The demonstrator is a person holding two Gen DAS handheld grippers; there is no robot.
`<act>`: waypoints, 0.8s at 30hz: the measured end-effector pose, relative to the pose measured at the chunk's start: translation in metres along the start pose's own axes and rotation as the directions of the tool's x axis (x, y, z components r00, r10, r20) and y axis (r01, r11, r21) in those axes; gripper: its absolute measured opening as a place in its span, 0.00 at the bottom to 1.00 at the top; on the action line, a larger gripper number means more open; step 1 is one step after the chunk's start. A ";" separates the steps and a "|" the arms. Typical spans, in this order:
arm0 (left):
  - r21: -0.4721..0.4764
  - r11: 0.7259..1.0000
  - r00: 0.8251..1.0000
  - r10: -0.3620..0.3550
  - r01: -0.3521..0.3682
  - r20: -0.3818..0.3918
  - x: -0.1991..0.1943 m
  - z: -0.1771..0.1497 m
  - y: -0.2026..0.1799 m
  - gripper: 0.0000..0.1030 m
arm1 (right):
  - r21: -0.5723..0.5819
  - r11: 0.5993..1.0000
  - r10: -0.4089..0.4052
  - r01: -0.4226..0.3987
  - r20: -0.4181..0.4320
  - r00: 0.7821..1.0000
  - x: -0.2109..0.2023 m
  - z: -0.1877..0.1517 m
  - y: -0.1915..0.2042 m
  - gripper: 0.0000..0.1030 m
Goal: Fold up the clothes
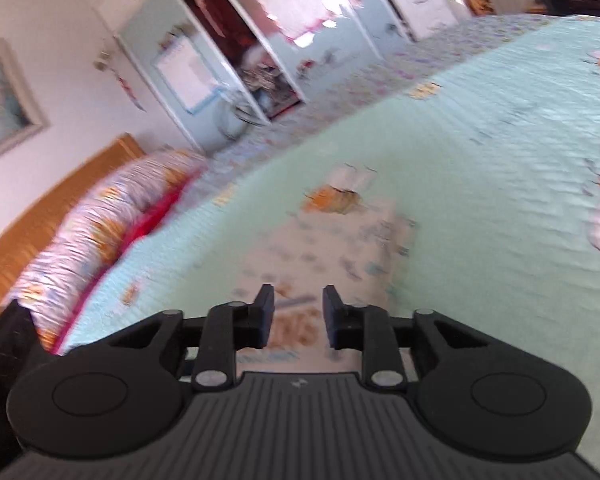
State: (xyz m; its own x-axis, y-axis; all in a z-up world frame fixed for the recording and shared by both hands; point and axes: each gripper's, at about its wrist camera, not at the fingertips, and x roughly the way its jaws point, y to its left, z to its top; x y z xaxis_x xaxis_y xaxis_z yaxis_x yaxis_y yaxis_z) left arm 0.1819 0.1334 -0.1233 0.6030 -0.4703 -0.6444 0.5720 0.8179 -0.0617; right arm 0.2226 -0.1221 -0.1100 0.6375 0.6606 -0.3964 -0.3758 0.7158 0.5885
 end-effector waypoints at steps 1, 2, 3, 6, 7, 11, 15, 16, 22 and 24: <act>-0.013 1.000 1.000 0.000 0.000 -0.023 0.007 -0.002 0.001 0.59 | 0.020 1.000 0.021 -0.020 -0.020 1.000 0.011 0.002 -0.003 0.38; -0.021 1.000 0.998 0.008 -0.009 -0.057 0.013 -0.007 0.002 0.59 | 0.049 0.999 0.011 -0.008 -0.057 0.998 0.026 0.002 -0.012 0.38; -0.026 1.000 0.998 0.015 -0.017 -0.066 0.013 -0.012 0.002 0.59 | 0.064 0.998 -0.019 0.024 -0.091 0.996 0.037 -0.001 -0.021 0.37; -0.030 1.000 0.999 0.007 -0.008 -0.041 -0.002 -0.021 -0.002 0.59 | 0.124 0.989 -0.070 0.084 -0.114 0.991 0.034 -0.016 -0.046 0.15; -0.030 1.000 0.999 0.001 -0.002 -0.035 -0.008 -0.022 -0.004 0.59 | 0.143 0.987 -0.062 0.077 -0.106 0.992 0.024 -0.018 -0.045 0.18; -0.022 1.000 1.000 -0.018 0.018 -0.025 -0.019 -0.022 -0.008 0.59 | 0.013 1.000 -0.009 0.010 -0.058 0.998 -0.002 -0.027 -0.001 0.40; -0.012 1.000 0.999 -0.025 0.024 -0.037 -0.025 -0.024 -0.010 0.59 | -0.169 0.982 -0.104 0.078 -0.154 0.983 0.021 -0.044 0.023 0.43; -0.010 1.000 0.999 -0.026 0.026 -0.040 -0.027 -0.024 -0.011 0.59 | -0.196 0.974 -0.149 0.112 -0.187 0.971 0.022 -0.049 0.018 0.38; -0.010 1.000 1.000 -0.013 0.013 0.018 -0.030 -0.010 -0.011 0.61 | -0.359 0.923 -0.187 0.139 -0.103 0.977 -0.013 -0.049 0.048 0.44; -0.041 0.999 1.000 -0.013 0.013 0.007 -0.016 -0.006 -0.006 0.63 | -0.428 0.890 -0.208 0.156 -0.077 0.975 0.001 -0.051 0.060 0.54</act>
State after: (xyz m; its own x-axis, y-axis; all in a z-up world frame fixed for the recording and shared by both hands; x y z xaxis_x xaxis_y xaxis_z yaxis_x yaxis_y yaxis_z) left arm 0.1655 0.1385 -0.1173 0.5992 -0.4831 -0.6385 0.5565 0.8246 -0.1016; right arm 0.1659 -0.0669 -0.1108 0.6481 0.5123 -0.5635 -0.5226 0.8374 0.1603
